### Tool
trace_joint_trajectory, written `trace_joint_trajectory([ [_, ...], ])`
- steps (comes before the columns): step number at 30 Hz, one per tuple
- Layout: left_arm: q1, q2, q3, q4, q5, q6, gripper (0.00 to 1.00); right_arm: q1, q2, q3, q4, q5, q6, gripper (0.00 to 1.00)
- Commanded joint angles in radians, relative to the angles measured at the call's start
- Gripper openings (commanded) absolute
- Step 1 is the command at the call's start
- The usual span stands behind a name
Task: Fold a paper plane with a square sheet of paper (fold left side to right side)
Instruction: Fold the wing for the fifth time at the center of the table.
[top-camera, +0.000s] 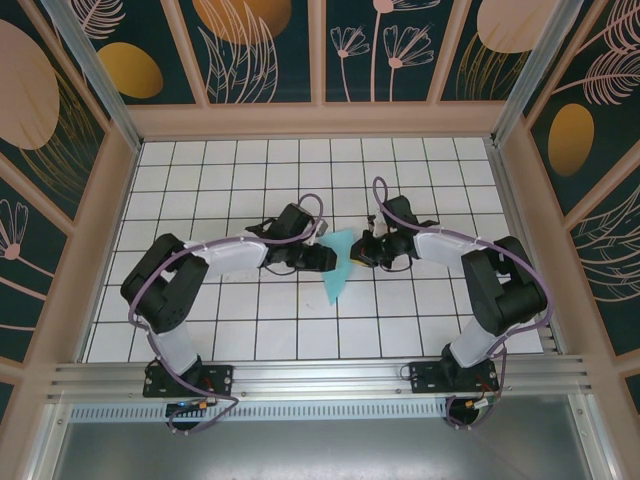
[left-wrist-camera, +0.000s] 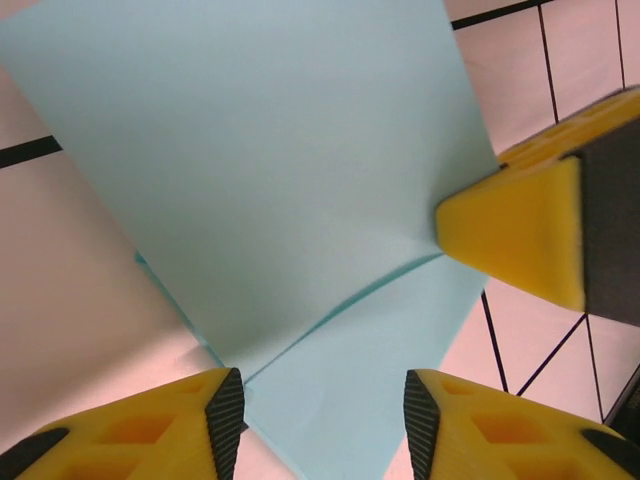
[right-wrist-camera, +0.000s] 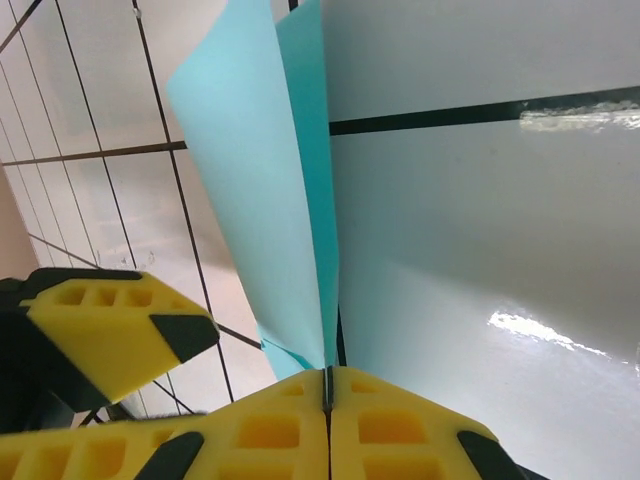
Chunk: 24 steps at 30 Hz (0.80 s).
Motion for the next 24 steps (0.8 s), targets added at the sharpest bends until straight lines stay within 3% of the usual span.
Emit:
trace_joint_trajectory([
  [1,-0.046,-0.028,0.039,-0.079,-0.084,0.04,0.51,-0.001,0.016,0.03,-0.042,0.009,-0.014,0.07],
  [13,-0.174,0.05,0.138,-0.163,-0.239,0.016,0.63,-0.001,0.022,0.038,-0.05,0.002,-0.009,0.07],
  [24,-0.255,0.117,0.195,-0.239,-0.417,0.004,0.67,-0.004,0.028,0.033,-0.047,-0.032,0.014,0.08],
])
